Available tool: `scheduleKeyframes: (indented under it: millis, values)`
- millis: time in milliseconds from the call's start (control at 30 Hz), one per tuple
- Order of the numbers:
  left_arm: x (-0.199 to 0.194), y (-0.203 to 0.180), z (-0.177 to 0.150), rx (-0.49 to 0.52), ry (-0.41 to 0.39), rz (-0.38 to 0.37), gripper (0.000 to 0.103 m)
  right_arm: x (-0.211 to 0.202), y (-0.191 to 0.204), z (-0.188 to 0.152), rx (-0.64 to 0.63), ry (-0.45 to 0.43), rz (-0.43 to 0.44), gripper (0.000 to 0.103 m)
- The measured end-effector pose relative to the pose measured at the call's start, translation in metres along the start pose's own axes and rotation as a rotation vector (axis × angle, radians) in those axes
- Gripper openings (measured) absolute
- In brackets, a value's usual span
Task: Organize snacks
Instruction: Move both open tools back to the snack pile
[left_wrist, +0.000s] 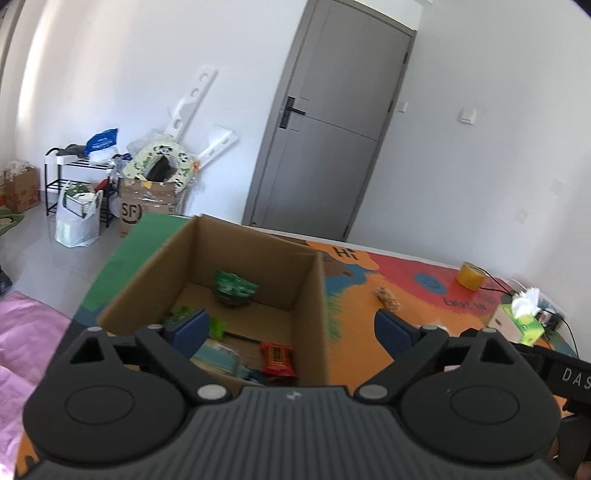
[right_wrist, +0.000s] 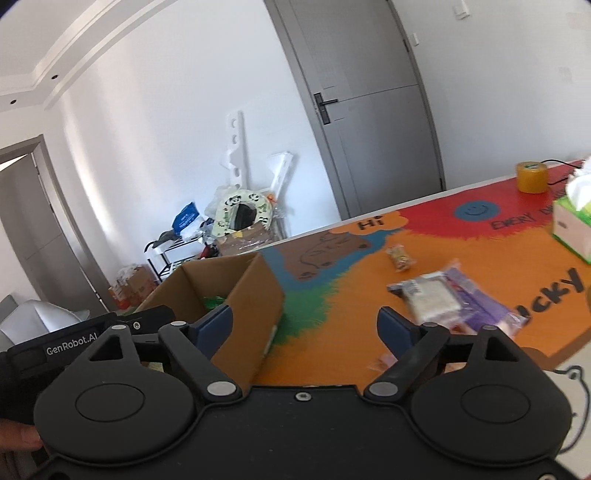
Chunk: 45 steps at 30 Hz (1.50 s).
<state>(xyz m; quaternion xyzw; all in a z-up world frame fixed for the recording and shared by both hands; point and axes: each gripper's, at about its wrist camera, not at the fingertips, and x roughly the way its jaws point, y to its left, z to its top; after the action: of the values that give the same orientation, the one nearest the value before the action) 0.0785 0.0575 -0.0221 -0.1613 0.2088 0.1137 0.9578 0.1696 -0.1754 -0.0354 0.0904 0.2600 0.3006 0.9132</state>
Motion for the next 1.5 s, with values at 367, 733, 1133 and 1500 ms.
scheduleKeyframes:
  millis: [367, 733, 1133, 1500]
  values:
    - [-0.003, -0.033, -0.012, 0.052, 0.019, -0.058, 0.097, -0.028, -0.037, -0.005, 0.046, -0.015, -0.055, 0.091]
    - [-0.005, -0.064, -0.021, 0.089, 0.029, -0.129, 0.097, -0.047, -0.066, -0.011, 0.084, -0.032, -0.095, 0.092]
    - [0.005, -0.09, -0.032, 0.133, 0.037, -0.163, 0.095, -0.059, -0.105, -0.017, 0.164, -0.041, -0.132, 0.088]
    - [0.029, -0.106, -0.05, 0.165, 0.089, -0.181, 0.075, -0.045, -0.12, -0.028, 0.203, 0.013, -0.142, 0.078]
